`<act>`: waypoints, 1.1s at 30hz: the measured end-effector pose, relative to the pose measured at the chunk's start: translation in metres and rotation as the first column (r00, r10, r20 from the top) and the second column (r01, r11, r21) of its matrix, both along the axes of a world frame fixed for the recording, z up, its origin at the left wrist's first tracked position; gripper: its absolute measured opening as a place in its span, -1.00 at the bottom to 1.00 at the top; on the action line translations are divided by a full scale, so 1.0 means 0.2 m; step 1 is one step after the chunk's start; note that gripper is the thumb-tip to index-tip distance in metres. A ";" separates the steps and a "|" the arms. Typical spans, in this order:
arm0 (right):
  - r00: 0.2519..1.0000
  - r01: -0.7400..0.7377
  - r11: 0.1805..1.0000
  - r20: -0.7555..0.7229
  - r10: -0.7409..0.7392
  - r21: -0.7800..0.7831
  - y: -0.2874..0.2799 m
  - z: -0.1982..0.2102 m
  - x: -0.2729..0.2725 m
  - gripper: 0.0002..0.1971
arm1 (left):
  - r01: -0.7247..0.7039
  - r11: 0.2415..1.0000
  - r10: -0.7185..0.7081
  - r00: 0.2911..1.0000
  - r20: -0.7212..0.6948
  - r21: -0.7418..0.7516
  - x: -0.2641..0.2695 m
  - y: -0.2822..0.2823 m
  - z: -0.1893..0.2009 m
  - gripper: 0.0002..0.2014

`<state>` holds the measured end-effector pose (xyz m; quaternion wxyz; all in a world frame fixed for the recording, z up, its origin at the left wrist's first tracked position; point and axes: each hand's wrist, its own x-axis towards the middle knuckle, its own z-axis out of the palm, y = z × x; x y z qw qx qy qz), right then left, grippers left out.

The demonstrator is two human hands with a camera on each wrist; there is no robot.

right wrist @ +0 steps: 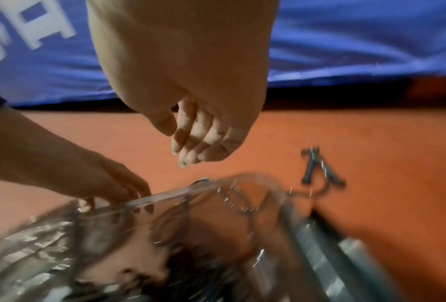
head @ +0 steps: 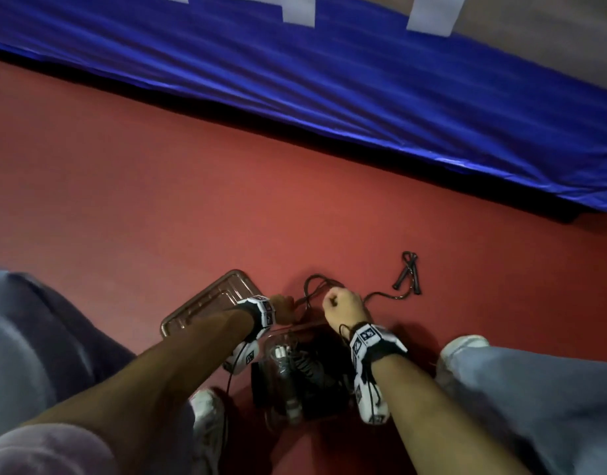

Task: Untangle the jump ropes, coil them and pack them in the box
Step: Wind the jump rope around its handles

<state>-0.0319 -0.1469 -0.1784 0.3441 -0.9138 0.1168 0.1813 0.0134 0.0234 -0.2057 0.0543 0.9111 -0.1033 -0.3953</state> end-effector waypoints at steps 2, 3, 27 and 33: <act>0.997 -0.052 0.997 -0.068 0.048 -0.063 -0.07 0.02 0.07 -0.84 | 0.090 0.995 -0.091 0.996 -0.025 -0.029 0.01 -0.02 -0.09 -0.55; 0.992 -0.085 0.992 -0.103 0.075 -0.097 -0.10 0.02 0.10 -0.83 | 0.142 0.990 -0.142 0.990 -0.005 -0.027 0.02 -0.02 -0.11 -0.53; 0.985 -0.144 0.985 -0.107 0.133 -0.096 -0.03 -0.07 0.21 -0.79 | 0.388 0.906 -0.416 0.891 0.184 0.169 0.16 0.14 -0.03 -0.54; 0.994 -0.076 0.997 0.080 0.073 0.025 -0.08 0.25 0.20 -0.26 | 0.300 0.908 -0.162 0.895 0.415 -0.293 0.26 0.01 0.53 -0.56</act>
